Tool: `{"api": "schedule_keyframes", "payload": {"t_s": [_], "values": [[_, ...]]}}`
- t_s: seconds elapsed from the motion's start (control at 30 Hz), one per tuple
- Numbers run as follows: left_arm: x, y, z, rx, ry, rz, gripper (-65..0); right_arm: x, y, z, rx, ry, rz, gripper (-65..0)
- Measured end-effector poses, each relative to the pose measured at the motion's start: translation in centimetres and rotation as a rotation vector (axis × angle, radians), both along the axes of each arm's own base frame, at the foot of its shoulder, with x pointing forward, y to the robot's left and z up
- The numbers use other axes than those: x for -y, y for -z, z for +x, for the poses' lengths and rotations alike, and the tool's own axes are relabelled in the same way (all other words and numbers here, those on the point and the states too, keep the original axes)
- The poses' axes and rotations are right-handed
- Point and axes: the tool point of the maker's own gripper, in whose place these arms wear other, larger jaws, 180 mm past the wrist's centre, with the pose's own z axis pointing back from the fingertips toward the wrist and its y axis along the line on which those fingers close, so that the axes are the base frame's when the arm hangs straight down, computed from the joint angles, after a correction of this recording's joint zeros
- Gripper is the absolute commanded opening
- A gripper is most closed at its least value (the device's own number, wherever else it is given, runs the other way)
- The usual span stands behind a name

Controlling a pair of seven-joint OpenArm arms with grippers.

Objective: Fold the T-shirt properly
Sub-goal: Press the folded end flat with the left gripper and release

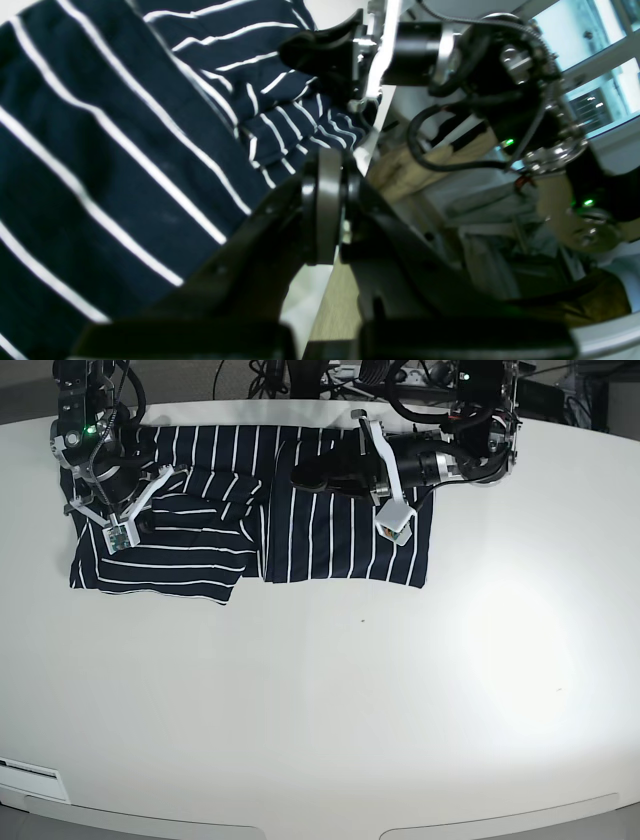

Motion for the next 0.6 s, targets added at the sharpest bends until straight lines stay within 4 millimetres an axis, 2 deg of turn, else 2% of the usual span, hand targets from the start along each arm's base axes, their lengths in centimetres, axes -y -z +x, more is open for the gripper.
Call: {"api": "schedule_keyframes", "payload": {"t_s": [0.13, 0.2, 0.27, 0.33, 0.37, 0.47, 0.53, 0.6], "values": [[-0.9, -2.4, 1.7, 0.071, -0.042, -0.043, -65.0, 0.0, 0.0, 0.1, 0.002, 0.001, 0.000, -63.3], [-1.9, -3.7, 2.8, 0.121, -0.079, -0.050, -65.0, -0.1, -0.1, 0.1, 0.002, 0.001, 0.004, -63.3], [-3.2, -4.1, 3.9, 0.149, -0.130, -0.034, -65.0, 0.0, -0.1, 0.1, 0.003, 0.009, 0.006, -63.3], [-4.5, -2.7, 4.8, 0.169, -0.185, 0.066, -65.0, 0.1, -0.1, 0.2, 0.004, 0.020, 0.006, -63.3], [-5.1, -1.4, 5.2, 0.176, -0.210, 0.145, -65.0, 0.1, -0.1, 0.2, 0.004, 0.021, 0.006, -63.3], [-7.2, 3.4, 6.4, 0.050, -0.332, 0.369, -65.0, 0.1, -0.2, 0.4, 0.005, 0.020, 0.004, -63.3], [-7.2, 5.7, 6.0, 0.010, -0.329, 0.468, -65.0, 0.1, -0.3, 0.6, 0.005, 0.013, 0.002, -63.3], [-6.0, 6.9, 5.2, 0.005, -0.284, 0.514, -65.0, 0.1, -0.3, 0.7, 0.004, 0.014, 0.000, -63.3]]}}
